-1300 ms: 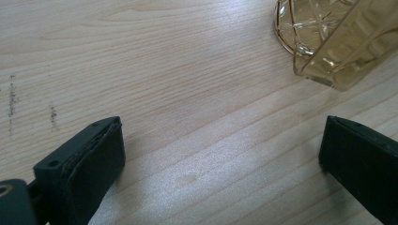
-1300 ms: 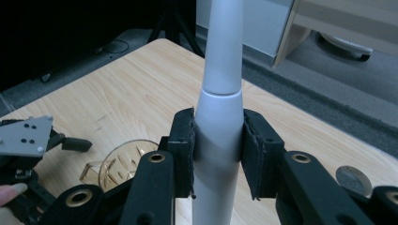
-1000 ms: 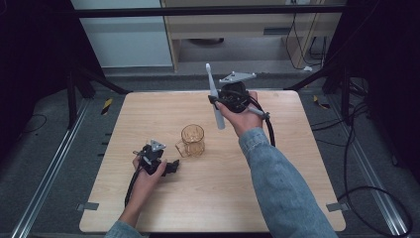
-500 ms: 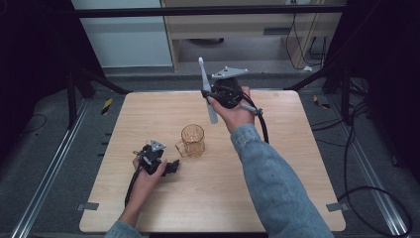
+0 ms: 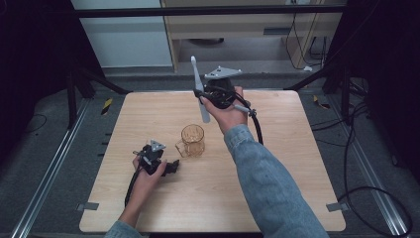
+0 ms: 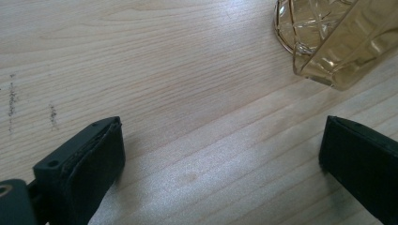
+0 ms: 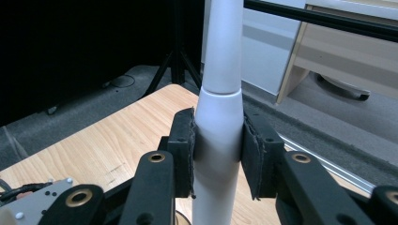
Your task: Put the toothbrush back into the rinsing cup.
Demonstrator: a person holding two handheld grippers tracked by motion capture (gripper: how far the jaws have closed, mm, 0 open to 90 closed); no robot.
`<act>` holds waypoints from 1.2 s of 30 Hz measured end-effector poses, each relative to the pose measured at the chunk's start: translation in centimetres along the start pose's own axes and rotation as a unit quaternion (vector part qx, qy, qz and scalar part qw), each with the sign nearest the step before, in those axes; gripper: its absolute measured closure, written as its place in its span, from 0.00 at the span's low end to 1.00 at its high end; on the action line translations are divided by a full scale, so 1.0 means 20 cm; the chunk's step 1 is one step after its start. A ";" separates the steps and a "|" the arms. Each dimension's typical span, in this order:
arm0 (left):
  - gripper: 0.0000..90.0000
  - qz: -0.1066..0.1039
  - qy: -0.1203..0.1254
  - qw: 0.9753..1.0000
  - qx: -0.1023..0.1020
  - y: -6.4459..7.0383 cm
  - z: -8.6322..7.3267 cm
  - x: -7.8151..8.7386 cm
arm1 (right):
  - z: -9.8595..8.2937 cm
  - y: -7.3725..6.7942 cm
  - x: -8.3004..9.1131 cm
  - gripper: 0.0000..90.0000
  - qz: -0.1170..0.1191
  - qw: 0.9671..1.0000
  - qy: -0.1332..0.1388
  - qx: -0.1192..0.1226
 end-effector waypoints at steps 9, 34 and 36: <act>0.00 0.000 0.000 1.000 0.000 0.00 0.00 0.00 | -0.01 -0.03 -0.03 0.75 0.011 1.000 0.001 -0.005; 0.00 -0.001 0.000 1.000 0.000 0.00 0.00 0.00 | -0.05 -0.10 -0.09 0.75 0.027 1.000 -0.001 -0.007; 0.00 -0.001 0.000 1.000 -0.001 0.00 0.00 0.00 | -0.05 -0.10 -0.09 0.75 0.027 1.000 0.000 -0.006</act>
Point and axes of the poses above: each handheld gripper's, and its own axes: x roughly backward along the jaws, z roughly out of its top, y roughly to its right, the point moved 3 cm from there along -x, roughly forward along the jaws, and after that the axes turned 4 degrees about y, right-handed, at the moved point
